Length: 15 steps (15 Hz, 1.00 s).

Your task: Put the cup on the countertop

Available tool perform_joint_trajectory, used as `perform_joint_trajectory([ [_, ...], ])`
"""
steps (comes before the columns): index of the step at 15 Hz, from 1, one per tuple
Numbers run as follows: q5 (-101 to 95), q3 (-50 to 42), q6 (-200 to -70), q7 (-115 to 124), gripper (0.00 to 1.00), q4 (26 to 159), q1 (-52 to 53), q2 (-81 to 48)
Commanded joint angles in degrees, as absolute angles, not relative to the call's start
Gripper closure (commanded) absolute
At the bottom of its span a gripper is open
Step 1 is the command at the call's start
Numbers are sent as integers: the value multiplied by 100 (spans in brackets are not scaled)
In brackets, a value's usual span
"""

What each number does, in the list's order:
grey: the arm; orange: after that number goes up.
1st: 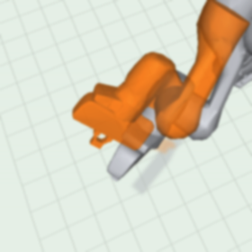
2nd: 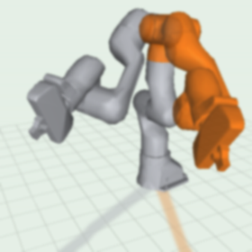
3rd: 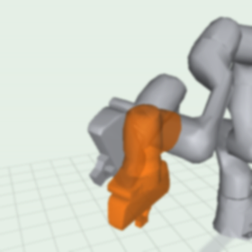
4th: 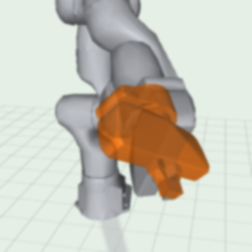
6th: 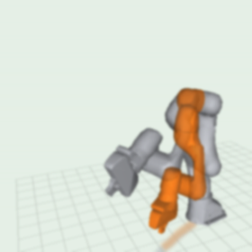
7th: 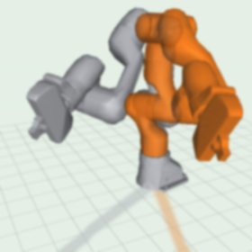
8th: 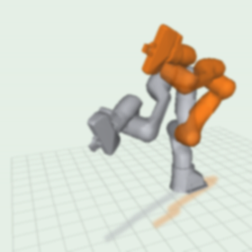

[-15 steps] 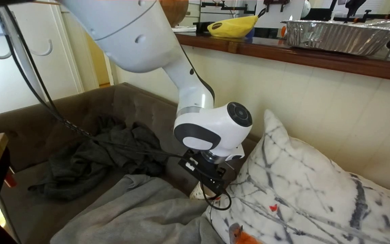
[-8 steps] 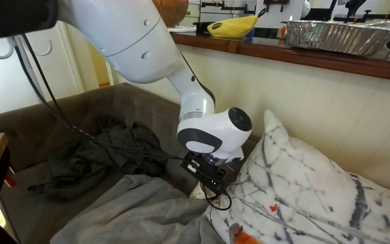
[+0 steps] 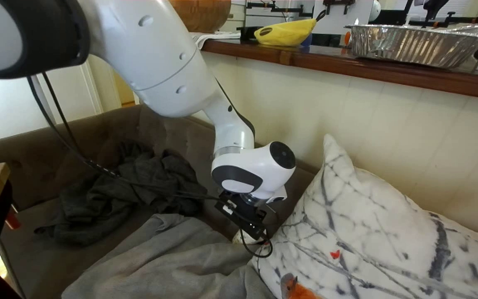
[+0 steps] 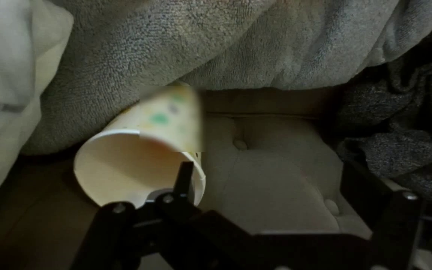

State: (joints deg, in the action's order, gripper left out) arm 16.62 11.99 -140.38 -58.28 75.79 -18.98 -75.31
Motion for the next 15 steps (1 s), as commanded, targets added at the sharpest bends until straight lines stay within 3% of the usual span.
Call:
perform_joint_trajectory([
  [1,1335,984,-13861,-5397,0,7005,-1645,-7923],
  [14,542,764,-13940,-5008,1,5950,-1324,-8612],
  [15,536,771,-13931,-5012,26,5849,-1310,-8691],
])
